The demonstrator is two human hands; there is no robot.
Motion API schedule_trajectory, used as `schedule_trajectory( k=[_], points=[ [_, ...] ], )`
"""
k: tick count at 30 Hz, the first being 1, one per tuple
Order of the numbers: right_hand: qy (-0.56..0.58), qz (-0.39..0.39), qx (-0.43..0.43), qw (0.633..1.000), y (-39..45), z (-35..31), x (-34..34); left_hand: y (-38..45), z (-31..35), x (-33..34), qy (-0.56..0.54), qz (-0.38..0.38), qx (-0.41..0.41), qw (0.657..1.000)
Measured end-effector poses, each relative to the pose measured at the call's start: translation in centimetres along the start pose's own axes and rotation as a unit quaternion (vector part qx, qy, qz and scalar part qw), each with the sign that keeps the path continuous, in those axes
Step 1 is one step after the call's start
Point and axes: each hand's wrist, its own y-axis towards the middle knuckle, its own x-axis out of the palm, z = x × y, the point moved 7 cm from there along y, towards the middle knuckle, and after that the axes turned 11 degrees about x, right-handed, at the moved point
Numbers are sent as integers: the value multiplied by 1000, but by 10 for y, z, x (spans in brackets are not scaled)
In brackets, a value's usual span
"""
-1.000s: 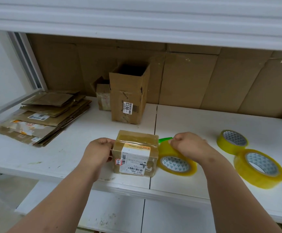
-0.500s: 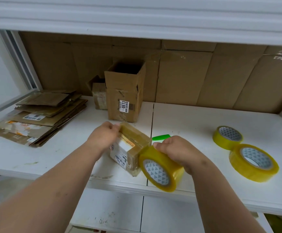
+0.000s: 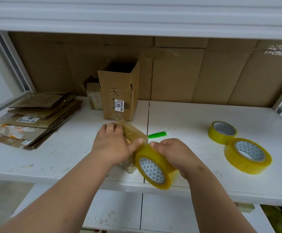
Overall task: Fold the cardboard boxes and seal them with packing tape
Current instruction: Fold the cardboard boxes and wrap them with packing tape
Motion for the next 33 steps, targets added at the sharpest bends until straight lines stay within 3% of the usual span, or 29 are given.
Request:
schedule_trajectory(
  k=[2,7,12,16,21,27,33],
  points=[
    [4,-2,0,1000,0,0,2,-6,0,11,-17,-48,-1,999],
    [42,-43,-13,998,-3,4,7,-8,-4,14,-76,-43,32,996],
    [183,-218,-95,954,-19,-5,47,-2,-18,-12,-85,73,111,987],
    [189,-186,-85,961,-18,-9,72,-6,-27,-18,-116,119,124,978],
    [146,-191,-88,967,-17,6,71,-3,-30,-14,-112,79,132,982],
    [183,-240,-105,948,-20,19,80,10,-28,-15,-97,30,136,985],
    [172,-194,-107,960,-21,18,80,19,-33,-20,-94,44,125,987]
  ],
)
